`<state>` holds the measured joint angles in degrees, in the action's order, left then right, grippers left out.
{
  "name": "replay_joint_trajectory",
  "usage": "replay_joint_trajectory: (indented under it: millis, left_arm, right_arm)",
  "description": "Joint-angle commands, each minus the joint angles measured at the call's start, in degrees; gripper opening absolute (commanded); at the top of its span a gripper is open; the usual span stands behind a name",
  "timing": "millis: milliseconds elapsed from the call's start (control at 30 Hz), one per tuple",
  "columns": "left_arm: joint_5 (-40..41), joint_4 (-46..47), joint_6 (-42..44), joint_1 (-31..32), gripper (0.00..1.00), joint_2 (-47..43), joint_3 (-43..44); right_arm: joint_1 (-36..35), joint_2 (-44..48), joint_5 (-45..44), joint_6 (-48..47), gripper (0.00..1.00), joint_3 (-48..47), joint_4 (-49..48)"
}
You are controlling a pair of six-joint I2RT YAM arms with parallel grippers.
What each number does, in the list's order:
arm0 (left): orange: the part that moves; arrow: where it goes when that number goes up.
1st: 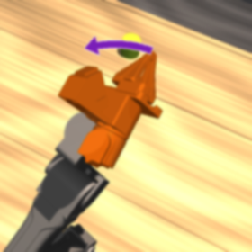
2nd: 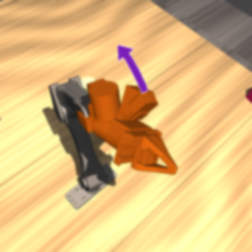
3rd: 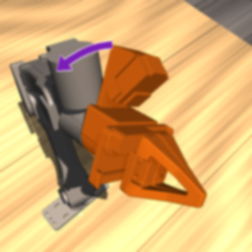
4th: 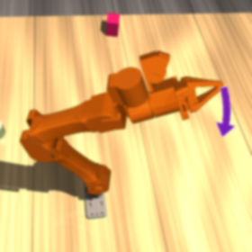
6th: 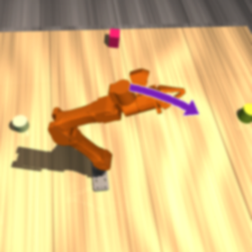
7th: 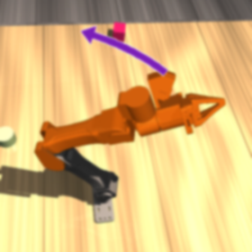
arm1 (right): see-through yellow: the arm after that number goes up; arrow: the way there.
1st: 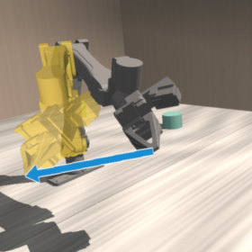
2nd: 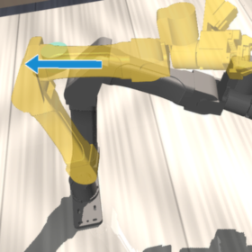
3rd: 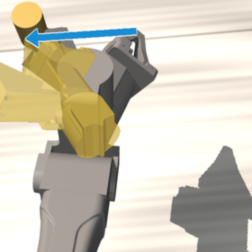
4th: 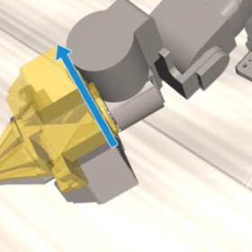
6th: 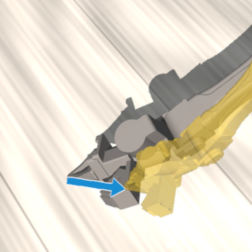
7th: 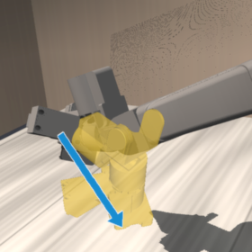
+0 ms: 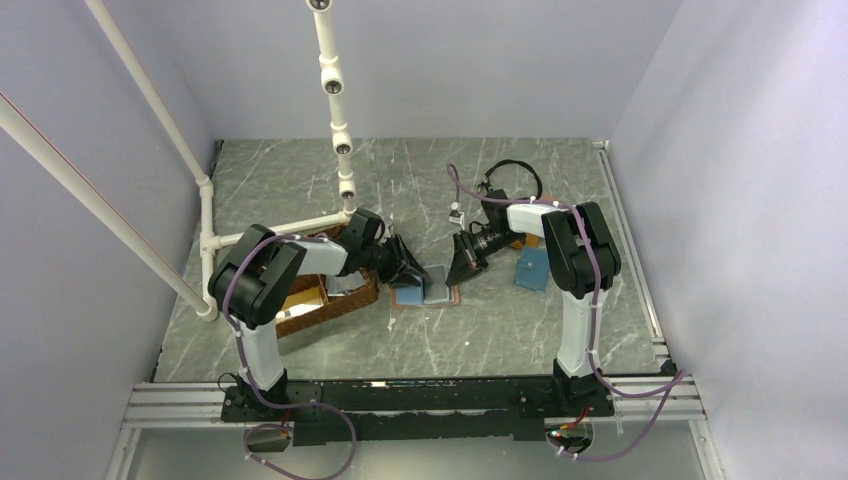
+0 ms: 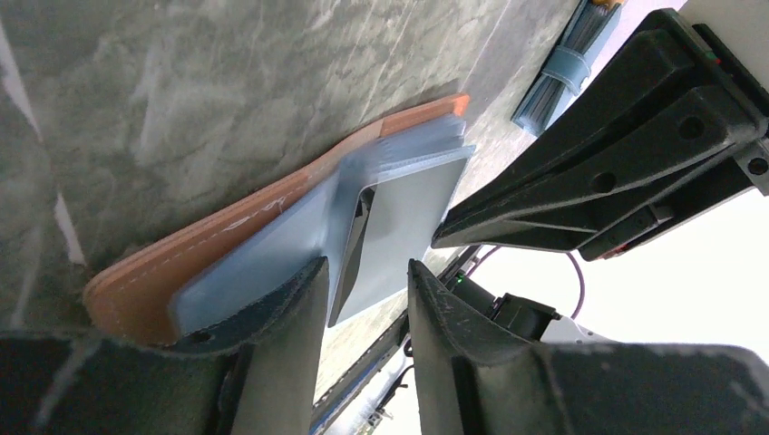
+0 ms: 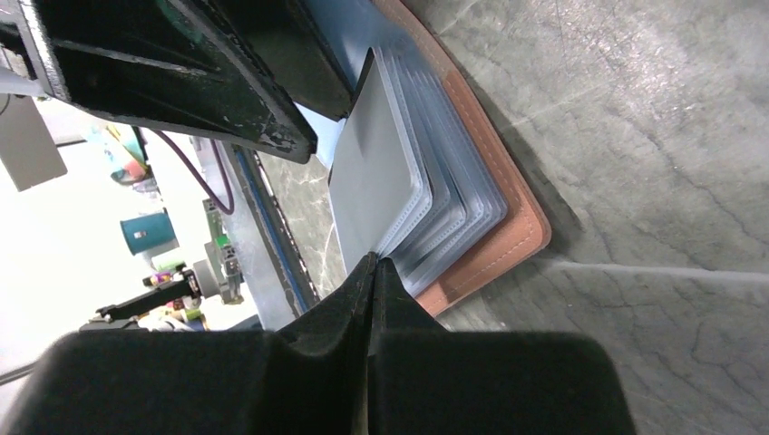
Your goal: Take the credit cards out of the card holder
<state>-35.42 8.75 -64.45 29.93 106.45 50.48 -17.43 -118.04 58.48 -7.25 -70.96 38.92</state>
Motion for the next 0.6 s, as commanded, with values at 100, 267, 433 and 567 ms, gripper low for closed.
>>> replay_joint_trajectory:
  millis: [100, 267, 433, 567]
  left_arm:
    - [-0.3, -4.6, 2.0, 0.7, 0.42, 2.7, 2.9]
    - [-0.3, -5.4, 2.5, 1.4, 0.43, 4.2, 4.3]
    - [-3.1, 3.5, -0.5, 2.1, 0.35, 4.6, 3.0]
    - [-4.3, 9.1, -1.9, 2.1, 0.24, 4.2, 2.6]
  right_arm:
    - [0.2, 1.0, 2.9, 0.4, 0.00, 0.1, -1.5]
    - [0.0, -0.4, 2.5, 0.7, 0.00, -0.2, -1.1]
    - [-0.4, -1.3, 1.0, 0.8, 0.00, -0.2, -0.7]
    - [-0.7, -1.6, -0.1, 0.5, 0.00, -0.3, -0.2]
